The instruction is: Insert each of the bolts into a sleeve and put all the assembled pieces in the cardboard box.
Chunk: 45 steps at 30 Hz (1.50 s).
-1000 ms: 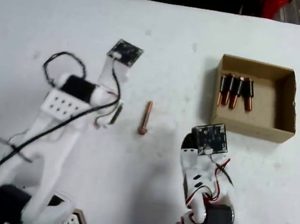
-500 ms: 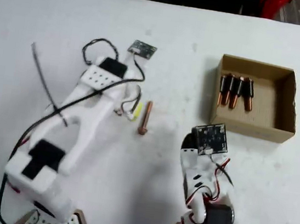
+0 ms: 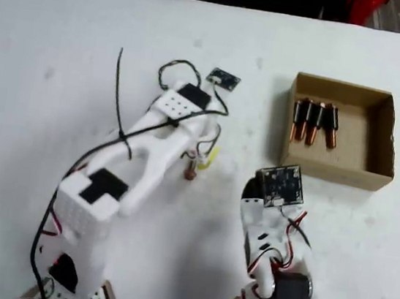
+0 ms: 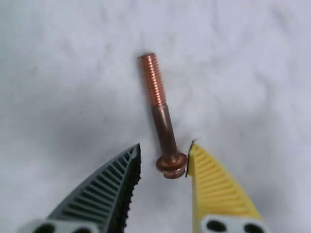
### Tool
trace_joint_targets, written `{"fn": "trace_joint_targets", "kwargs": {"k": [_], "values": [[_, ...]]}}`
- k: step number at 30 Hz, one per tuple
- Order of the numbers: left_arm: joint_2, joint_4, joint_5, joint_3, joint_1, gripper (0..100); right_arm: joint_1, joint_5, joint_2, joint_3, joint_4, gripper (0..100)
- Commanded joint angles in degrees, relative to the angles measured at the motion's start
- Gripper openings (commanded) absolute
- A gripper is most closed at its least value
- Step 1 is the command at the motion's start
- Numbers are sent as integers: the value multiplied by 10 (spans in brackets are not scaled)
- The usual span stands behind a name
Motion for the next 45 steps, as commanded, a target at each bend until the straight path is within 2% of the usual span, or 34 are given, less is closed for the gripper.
{"fn": "trace_joint_targets", "kwargs": {"k": [1, 4, 9, 22, 25, 29, 32, 38, 45], "values": [[26, -14, 14, -44, 0, 184, 7, -1, -6, -5, -14, 15], [48, -14, 14, -52, -1, 172, 7, -1, -6, -5, -13, 15], [73, -14, 11, -63, -1, 48, 7, -1, -6, -5, -13, 15], [85, -5, 10, -69, -15, 46, 7, -1, -6, -5, -13, 15], [73, 26, -3, -98, -36, 46, 7, -1, -6, -5, -12, 15], [53, 98, -82, -151, -58, 46, 7, -1, -6, -5, -12, 15], [42, 148, -111, -192, -77, 46, 7, -1, -6, -5, -12, 15], [22, 229, -116, -285, -122, 46, 7, -1, -6, -4, -14, 15], [-56, 234, -116, -287, -172, 46, 7, -1, -6, -4, -14, 15]]}}
